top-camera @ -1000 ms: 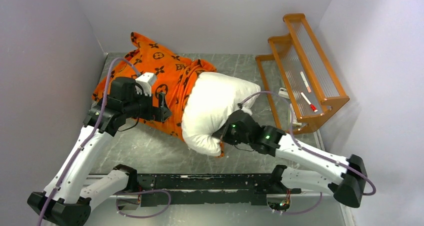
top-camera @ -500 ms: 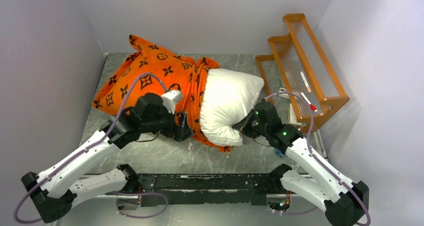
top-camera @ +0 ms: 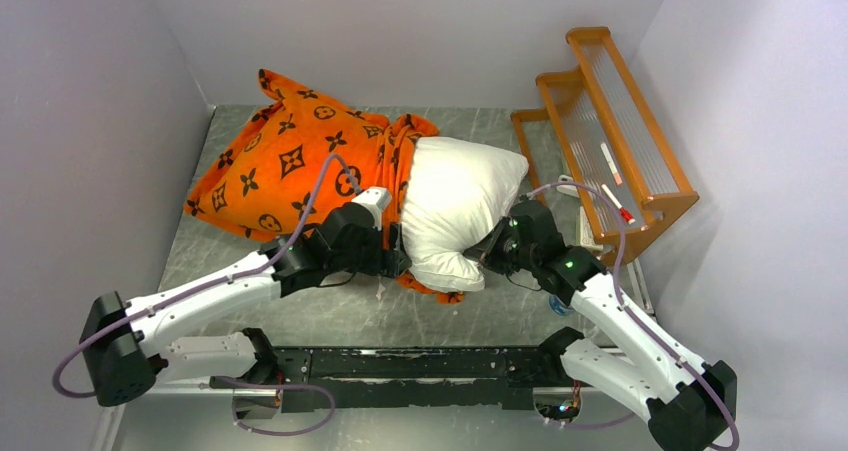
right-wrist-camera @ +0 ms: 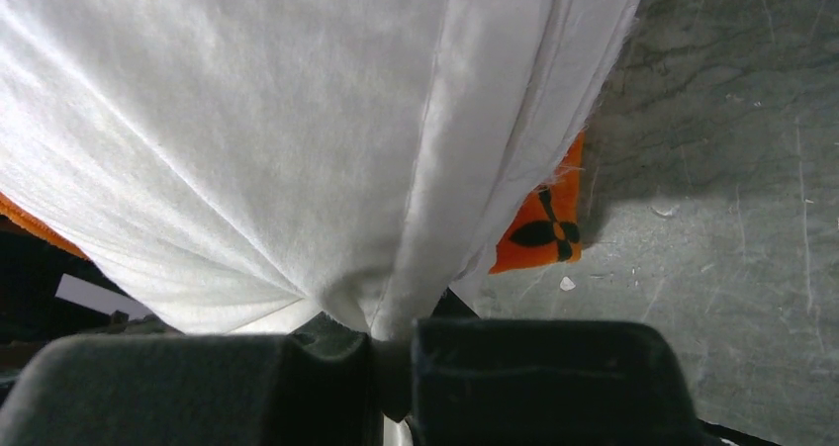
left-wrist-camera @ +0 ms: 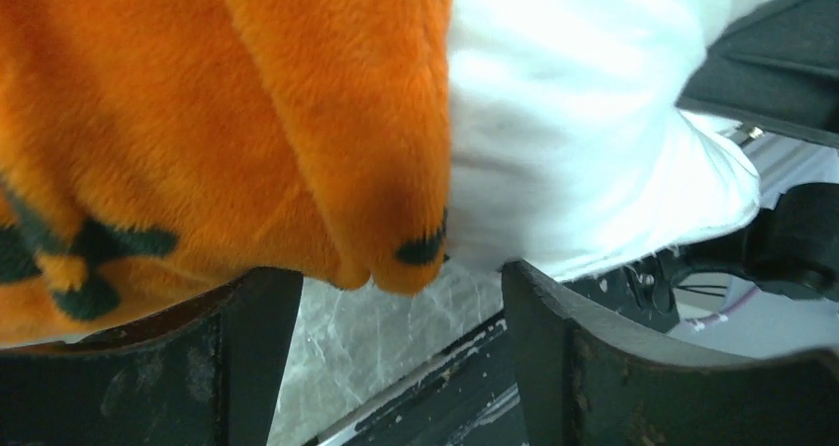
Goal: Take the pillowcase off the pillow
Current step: Remove the pillow from the pillowcase.
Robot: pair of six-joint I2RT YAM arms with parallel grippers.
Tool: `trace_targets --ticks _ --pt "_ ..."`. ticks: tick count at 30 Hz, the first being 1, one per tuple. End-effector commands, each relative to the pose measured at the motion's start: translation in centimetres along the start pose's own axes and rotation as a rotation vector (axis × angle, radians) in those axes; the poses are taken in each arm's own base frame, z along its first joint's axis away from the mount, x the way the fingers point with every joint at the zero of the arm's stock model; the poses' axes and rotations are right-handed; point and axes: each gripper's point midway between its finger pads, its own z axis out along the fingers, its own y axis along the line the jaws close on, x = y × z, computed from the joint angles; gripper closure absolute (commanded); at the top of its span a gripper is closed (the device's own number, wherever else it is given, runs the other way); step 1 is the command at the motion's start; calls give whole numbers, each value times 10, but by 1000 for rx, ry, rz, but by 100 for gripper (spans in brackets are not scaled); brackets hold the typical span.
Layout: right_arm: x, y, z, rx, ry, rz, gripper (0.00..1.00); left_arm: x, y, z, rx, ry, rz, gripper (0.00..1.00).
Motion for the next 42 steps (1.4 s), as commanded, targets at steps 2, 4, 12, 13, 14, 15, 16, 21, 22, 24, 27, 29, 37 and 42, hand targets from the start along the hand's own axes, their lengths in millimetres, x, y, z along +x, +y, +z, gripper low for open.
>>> trace_targets --ticks 2,4,12,13,14,15,16,21,22,24,27,29,37,42 --pt "-16 4 -9 -5 -66 -23 100 -19 8 18 -82 -122 -31 33" --pt "-19 2 -11 5 -78 -28 100 -20 28 14 -182 -126 1 45" --pt "-35 -9 -16 87 -133 -65 100 -13 90 -30 -468 -123 100 92" --pt "-37 -8 -16 85 -132 -70 100 -14 87 -32 -451 -124 104 93" --pt "-37 -6 -15 78 -125 -76 100 -14 83 -32 -424 -125 107 95" --pt "-37 -3 -14 66 -117 -84 100 -13 75 -30 -374 -123 108 95" --pt "-37 1 -13 51 -111 -86 100 -14 70 -29 -344 -129 109 95" --pt "-28 12 -12 -18 -56 -106 100 -10 39 -16 -171 -101 108 95" --pt "-26 11 -12 -18 -50 -104 100 -9 32 -13 -134 -97 107 84" --pt "-22 9 -12 -19 -42 -99 100 -10 19 -10 -70 -96 96 47" --pt "-17 6 -13 -30 -34 -84 100 -12 4 -7 4 -103 83 27" --pt "-14 5 -12 -42 -26 -69 100 -13 3 -4 10 -111 70 22" --pt "-16 6 -13 -33 -32 -75 100 -6 47 17 -256 -52 71 74" --pt "-43 -4 -24 96 -131 -110 100 -3 76 -6 -399 -36 117 95"
